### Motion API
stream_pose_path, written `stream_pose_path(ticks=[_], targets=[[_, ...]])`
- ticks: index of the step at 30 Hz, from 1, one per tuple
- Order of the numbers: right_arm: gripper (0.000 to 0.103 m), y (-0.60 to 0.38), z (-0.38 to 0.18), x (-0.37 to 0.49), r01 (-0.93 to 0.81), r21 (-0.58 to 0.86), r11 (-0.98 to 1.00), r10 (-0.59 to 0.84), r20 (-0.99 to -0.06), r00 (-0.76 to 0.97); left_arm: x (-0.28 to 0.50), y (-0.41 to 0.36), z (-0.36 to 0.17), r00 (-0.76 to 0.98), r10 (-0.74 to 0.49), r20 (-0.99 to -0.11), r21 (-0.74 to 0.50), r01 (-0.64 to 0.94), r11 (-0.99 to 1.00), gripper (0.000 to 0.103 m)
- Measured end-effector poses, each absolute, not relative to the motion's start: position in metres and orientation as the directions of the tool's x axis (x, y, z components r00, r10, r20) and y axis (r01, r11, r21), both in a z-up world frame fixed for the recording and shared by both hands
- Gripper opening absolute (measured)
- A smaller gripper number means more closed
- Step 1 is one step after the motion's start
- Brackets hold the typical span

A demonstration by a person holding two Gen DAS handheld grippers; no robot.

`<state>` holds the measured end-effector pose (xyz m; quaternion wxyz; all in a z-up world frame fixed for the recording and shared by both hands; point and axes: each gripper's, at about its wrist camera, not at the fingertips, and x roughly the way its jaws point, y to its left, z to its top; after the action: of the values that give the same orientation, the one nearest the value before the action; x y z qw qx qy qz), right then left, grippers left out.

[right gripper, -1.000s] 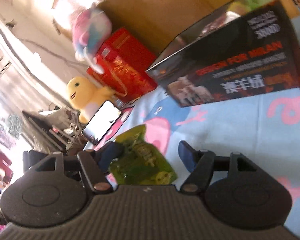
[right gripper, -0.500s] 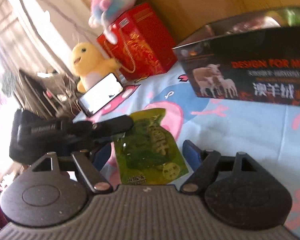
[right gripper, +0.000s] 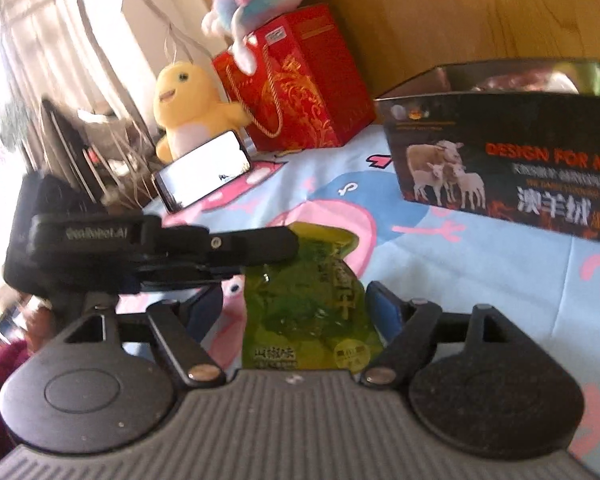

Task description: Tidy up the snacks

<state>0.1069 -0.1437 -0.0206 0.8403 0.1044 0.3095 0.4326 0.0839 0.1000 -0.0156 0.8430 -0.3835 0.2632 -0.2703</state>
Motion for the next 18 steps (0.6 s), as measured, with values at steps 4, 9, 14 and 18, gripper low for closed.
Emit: stream_pose_path(ticks=[4,9,14,18], targets=[[0.091,-0.164,-0.026,0.125,-0.603,0.621,0.501,0.866,-0.366,0.342,0.078,0.111,-0.011,0.678,-0.726,-0.117,-0.854,0.305,0.423,0.012],[0.062,-0.165,-0.025,0.125,-0.63,0.677,0.38,0.924,-0.299,0.237,0.073,0.112,-0.006,0.692,-0.711,-0.128,-0.852,0.29,0.436,0.012],[0.053,-0.17,-0.015,0.118,-0.645,0.669,0.369,0.929,-0.273,0.248,0.08,0.1,0.014,0.694,-0.695,-0.189,-0.803,0.298,0.516,0.012],[0.05,-0.184,-0.006,0.115,-0.627,0.653,0.425,0.903,-0.263,0.339,0.105,0.075,0.043,0.695,-0.681,-0.233,-0.732,0.335,0.593,0.014]])
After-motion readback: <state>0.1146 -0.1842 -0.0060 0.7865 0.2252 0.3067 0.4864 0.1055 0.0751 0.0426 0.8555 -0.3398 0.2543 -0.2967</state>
